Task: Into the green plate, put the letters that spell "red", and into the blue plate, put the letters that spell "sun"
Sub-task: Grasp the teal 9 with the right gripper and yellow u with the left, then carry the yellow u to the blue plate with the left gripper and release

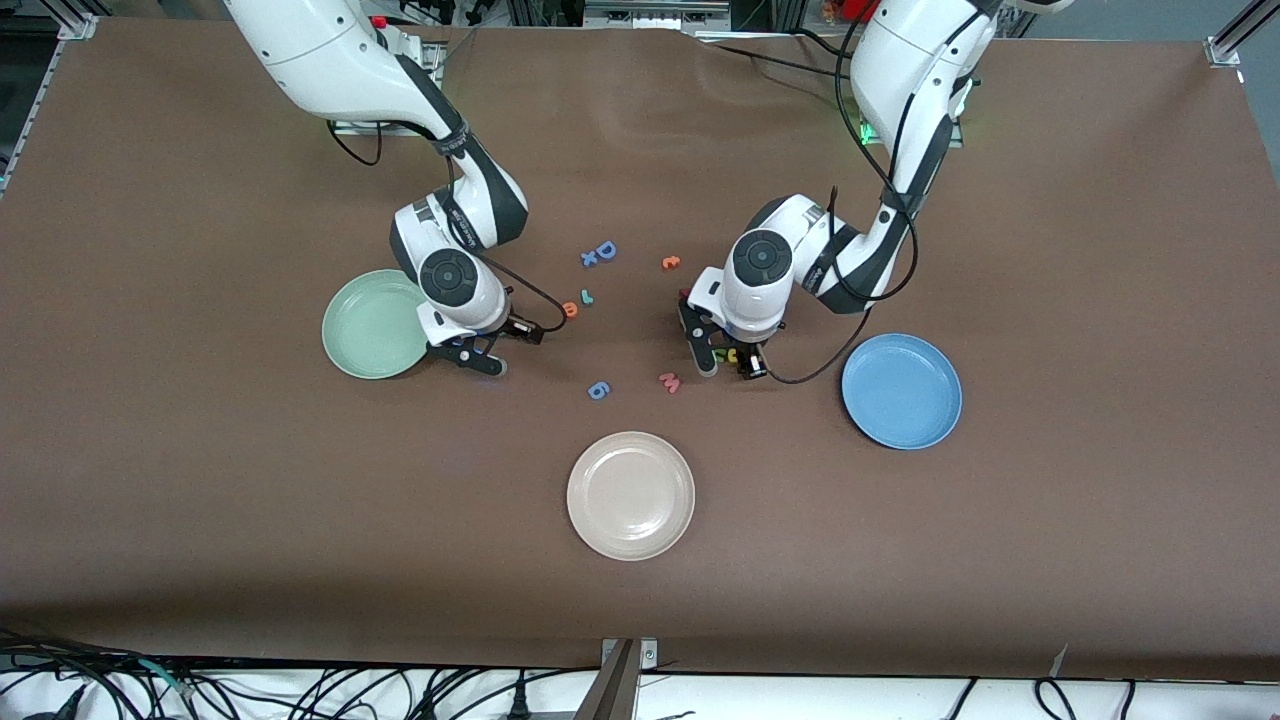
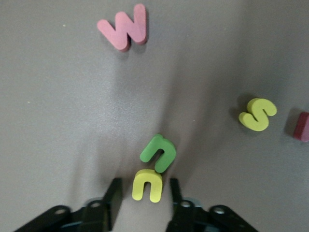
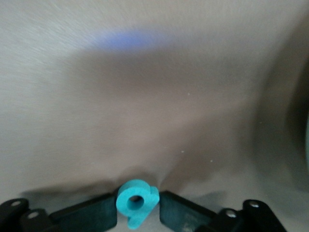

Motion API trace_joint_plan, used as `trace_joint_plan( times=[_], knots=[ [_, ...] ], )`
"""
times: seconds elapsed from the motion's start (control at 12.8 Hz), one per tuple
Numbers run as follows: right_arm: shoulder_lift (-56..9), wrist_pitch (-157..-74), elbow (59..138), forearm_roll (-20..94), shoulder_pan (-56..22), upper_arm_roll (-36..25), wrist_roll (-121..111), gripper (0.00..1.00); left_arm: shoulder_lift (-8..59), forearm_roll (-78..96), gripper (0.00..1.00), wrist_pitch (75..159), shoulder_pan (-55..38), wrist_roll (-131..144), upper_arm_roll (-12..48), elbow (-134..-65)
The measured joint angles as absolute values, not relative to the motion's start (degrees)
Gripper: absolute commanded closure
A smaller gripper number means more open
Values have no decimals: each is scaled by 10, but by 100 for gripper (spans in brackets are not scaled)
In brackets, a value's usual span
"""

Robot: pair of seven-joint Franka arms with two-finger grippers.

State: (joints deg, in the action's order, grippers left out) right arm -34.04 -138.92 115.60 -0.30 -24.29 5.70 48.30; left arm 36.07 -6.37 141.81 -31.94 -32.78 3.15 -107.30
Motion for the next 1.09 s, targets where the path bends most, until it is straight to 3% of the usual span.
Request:
trace_joint_plan(
  times=[0.08, 0.23, 0.39, 0.7, 1.09],
  knots=[
    [-340, -1389, 1156, -3, -243, 57, 483, 53, 360, -64, 93, 1418, -321, -328, 31, -1073],
    [-340, -1389, 1156, -3, -243, 57, 483, 65, 359, -64, 98, 1417, -322, -328, 31, -1073],
    [-340, -1389, 1156, -3, -243, 57, 483, 68, 353, -64, 98, 1399, -322, -328, 30, -1072],
    [-332, -1379, 1156, -3, -243, 56, 483, 68, 302, -64, 96, 1311, -309, -338, 23, -1063],
    [-332, -1380, 1156, -3, -243, 56, 483, 68, 274, -64, 97, 1276, -190, -469, 18, -1067]
  ],
)
